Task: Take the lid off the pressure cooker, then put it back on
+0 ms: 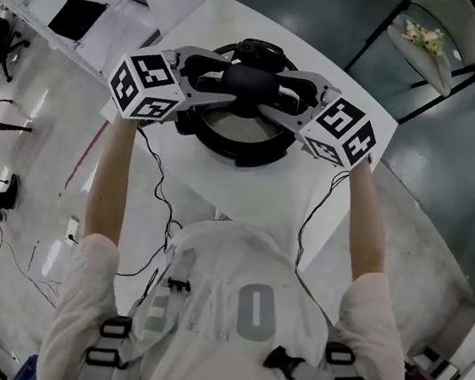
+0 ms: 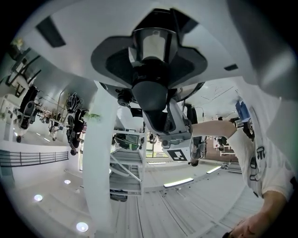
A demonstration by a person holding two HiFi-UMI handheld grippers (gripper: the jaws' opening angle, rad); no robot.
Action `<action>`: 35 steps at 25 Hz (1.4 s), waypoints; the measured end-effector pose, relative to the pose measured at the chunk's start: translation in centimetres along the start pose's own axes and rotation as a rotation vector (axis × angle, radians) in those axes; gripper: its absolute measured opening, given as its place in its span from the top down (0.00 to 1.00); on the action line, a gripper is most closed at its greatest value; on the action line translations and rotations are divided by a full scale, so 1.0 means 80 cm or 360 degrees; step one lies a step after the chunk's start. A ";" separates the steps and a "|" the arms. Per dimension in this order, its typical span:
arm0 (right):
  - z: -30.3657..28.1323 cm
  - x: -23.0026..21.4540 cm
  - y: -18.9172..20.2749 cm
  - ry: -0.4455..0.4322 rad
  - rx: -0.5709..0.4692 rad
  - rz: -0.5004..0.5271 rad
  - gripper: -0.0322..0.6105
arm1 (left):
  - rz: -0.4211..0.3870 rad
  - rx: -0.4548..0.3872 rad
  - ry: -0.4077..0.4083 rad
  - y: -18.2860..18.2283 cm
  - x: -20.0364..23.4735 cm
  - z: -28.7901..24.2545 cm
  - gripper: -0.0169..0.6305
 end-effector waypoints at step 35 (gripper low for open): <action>0.157 0.046 -0.010 0.0170 -0.0230 0.0107 0.59 | -0.0340 -0.0145 -0.0083 -0.104 -0.127 -0.031 0.60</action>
Point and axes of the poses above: the fingertips, and each gripper's own axes: z backward along the fingers, x to its left, y out of its underside, the point moved 4 cm from there along z, backward along the fingers, and after that the axes turned 8 degrees about y, right-handed, at the moved point
